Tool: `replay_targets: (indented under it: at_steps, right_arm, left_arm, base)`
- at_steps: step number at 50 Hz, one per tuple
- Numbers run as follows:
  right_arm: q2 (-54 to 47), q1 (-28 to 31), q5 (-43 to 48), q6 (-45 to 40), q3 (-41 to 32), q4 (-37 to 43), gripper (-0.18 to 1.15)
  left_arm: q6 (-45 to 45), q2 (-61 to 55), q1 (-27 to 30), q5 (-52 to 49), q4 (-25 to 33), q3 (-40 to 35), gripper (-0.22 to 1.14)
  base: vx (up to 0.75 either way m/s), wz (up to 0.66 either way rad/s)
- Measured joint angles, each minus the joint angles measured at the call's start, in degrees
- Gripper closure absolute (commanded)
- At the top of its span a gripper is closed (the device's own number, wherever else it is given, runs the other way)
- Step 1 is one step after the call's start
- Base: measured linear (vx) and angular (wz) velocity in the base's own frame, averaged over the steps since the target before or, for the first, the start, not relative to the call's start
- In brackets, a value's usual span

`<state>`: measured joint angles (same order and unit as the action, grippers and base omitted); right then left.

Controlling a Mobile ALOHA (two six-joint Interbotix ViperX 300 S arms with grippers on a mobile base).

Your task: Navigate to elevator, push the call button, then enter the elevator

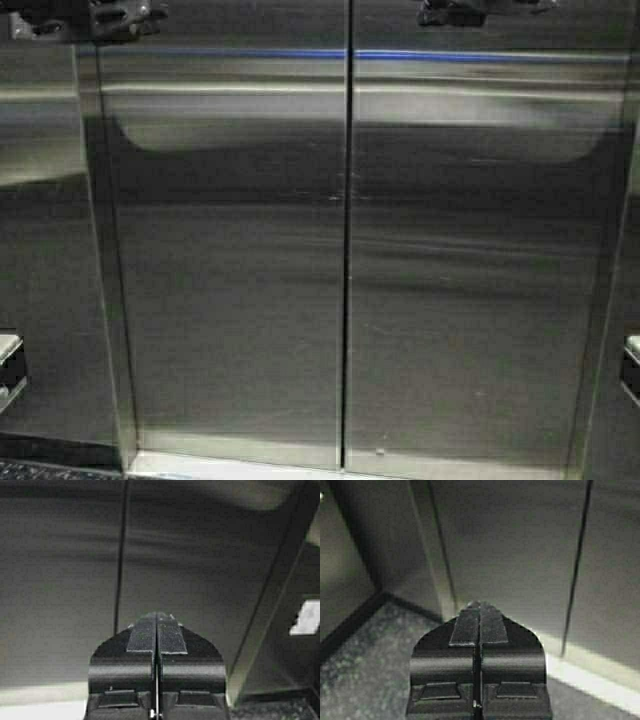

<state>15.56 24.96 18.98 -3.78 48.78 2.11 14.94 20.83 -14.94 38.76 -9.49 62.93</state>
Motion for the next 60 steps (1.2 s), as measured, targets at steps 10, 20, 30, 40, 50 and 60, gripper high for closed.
replay_targets:
  at_steps: [10, 20, 30, 40, 50, 60]
  right_arm:
    - [0.0, 0.0, 0.0, 0.0, -0.09, 0.0, 0.91]
    - [0.0, 0.0, 0.0, 0.0, -0.09, 0.0, 0.91]
    - [0.0, -0.09, 0.0, 0.0, -0.09, 0.0, 0.91]
    - [0.0, 0.0, 0.0, 0.0, -0.09, 0.0, 0.91]
    - [0.09, 0.09, 0.0, 0.0, -0.09, 0.0, 0.91]
    - [0.09, 1.05, 0.0, 0.0, -0.09, 0.0, 0.91]
  left_arm:
    - [0.0, -0.44, 0.0, -0.09, -0.09, 0.0, 0.89]
    - [-0.09, -0.62, 0.0, -0.09, -0.18, 0.0, 0.89]
    - [-0.09, -0.79, 0.0, 0.0, -0.18, 0.0, 0.89]
    - [-0.09, -0.97, 0.0, -0.26, -0.18, 0.0, 0.89]
    - [-0.09, -0.97, 0.0, -0.53, -0.18, 0.0, 0.89]
    - [-0.26, -0.79, 0.0, -0.62, -0.18, 0.0, 0.89]
  base:
    - [0.0, 0.0]
    - [0.0, -0.01]
    - [0.0, -0.01]
    - [0.0, 0.0]
    - [0.0, 0.0]
    - [0.0, 0.0]
